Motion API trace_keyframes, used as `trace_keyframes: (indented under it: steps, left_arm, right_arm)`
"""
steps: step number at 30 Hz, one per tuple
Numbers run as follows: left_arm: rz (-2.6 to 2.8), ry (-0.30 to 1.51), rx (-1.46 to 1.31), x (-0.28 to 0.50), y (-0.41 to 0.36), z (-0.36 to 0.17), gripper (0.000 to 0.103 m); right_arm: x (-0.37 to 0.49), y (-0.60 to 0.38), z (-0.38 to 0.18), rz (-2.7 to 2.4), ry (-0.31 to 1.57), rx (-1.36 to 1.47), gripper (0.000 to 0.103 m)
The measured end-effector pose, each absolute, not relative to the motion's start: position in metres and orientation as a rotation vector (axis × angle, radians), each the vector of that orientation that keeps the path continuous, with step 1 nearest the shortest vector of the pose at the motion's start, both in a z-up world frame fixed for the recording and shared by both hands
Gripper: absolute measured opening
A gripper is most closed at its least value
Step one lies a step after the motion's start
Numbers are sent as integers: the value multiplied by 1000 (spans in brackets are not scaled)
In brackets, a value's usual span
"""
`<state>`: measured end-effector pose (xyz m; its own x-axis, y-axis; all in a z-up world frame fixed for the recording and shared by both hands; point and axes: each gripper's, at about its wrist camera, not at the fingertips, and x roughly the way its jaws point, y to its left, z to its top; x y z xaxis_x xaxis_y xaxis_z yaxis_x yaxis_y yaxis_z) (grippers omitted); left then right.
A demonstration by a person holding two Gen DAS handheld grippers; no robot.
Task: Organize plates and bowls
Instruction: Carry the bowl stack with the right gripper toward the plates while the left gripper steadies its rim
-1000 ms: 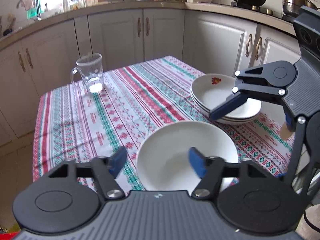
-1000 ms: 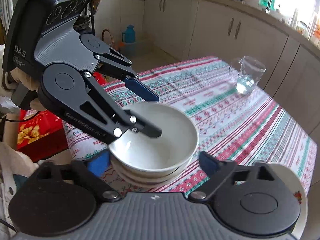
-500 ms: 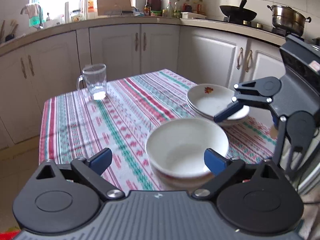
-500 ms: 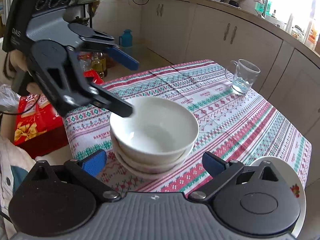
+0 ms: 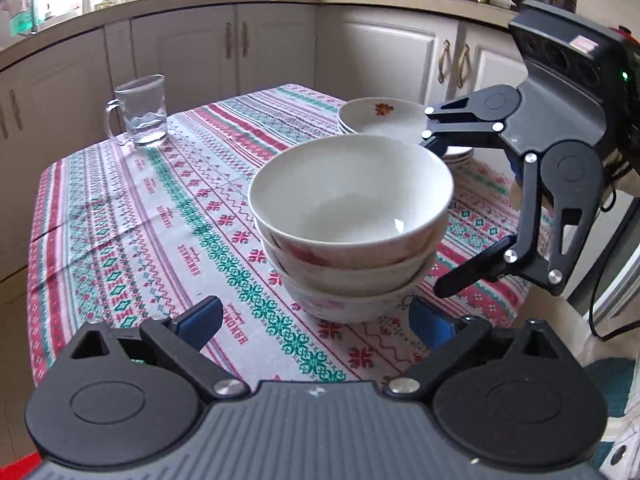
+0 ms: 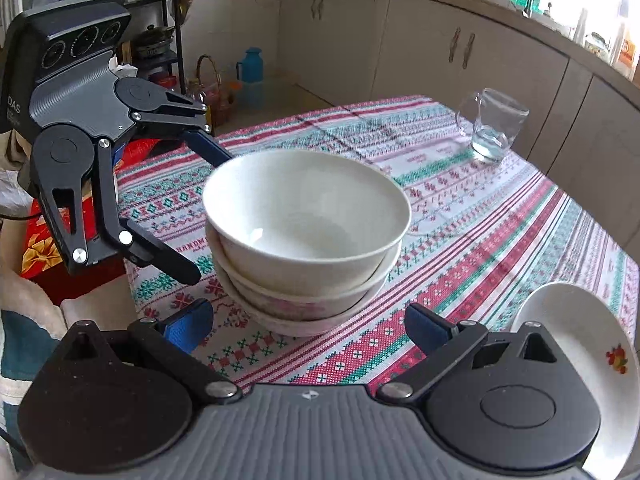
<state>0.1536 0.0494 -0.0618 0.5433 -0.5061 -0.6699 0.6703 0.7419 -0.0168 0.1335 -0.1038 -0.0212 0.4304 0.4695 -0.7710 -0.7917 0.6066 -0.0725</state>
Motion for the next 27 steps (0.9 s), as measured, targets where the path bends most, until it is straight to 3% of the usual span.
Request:
trace_keyframes:
  steps: [27]
  left_arm:
    - [-1118, 736, 463, 204, 35, -72, 90]
  right_arm:
    - [172, -86, -35, 1052, 872, -587, 98]
